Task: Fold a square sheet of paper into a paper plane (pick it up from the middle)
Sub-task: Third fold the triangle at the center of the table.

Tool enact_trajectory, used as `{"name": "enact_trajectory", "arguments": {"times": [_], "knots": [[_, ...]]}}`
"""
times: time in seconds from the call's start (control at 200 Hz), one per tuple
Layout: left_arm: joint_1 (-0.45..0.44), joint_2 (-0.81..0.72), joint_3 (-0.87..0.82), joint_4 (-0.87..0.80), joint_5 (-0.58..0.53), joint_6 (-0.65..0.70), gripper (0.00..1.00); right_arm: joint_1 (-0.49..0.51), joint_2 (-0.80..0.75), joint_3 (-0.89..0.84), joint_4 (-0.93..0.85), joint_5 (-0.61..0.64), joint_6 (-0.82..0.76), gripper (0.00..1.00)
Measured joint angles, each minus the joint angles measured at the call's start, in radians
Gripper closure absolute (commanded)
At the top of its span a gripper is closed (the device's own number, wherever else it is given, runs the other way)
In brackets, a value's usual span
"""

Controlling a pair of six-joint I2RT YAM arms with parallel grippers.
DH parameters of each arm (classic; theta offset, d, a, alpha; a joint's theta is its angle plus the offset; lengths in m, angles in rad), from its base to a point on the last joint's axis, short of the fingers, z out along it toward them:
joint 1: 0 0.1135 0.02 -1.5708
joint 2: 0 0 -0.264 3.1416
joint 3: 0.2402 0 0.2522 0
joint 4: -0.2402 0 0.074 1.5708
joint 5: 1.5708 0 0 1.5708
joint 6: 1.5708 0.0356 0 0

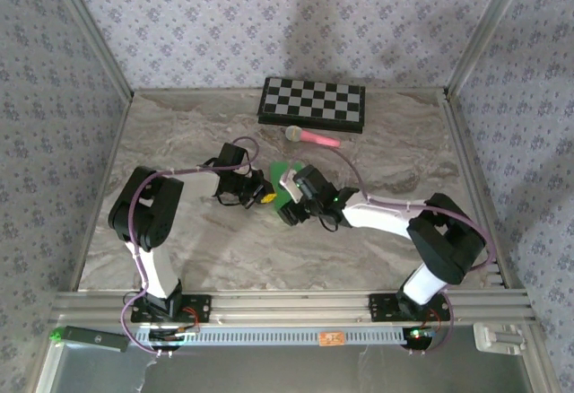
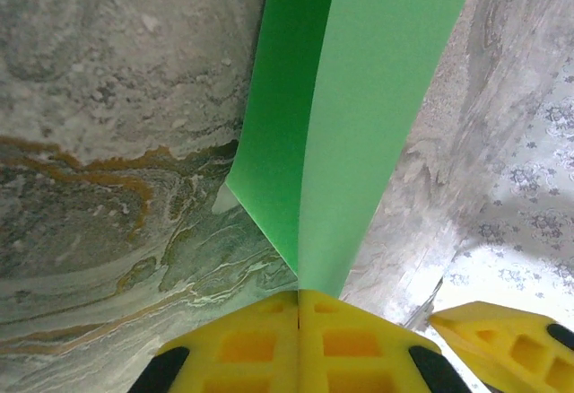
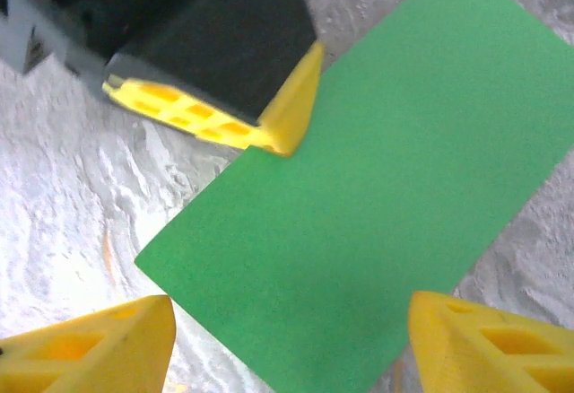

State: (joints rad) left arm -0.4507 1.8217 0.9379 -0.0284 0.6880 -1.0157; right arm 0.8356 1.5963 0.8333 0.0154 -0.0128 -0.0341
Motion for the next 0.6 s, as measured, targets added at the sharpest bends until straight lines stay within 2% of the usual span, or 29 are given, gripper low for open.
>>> {"name": "enact_trajectory", "arguments": {"times": [0.14, 0.395, 0.6], "knots": [[0.000, 0.000, 0.000, -0.002, 0.000, -0.002, 0.98, 0.054, 0.003, -0.095, 0.092, 0.006, -0.110, 0.26], [0.000, 0.000, 0.000, -0.005, 0.000, -0.007, 0.98, 0.080, 0.057, -0.105, 0.235, 0.113, -0.197, 0.30], [0.000, 0.000, 0.000, -0.005, 0.000, -0.007, 0.98, 0.080, 0.059, -0.122, 0.304, 0.167, -0.234, 0.42]]}}
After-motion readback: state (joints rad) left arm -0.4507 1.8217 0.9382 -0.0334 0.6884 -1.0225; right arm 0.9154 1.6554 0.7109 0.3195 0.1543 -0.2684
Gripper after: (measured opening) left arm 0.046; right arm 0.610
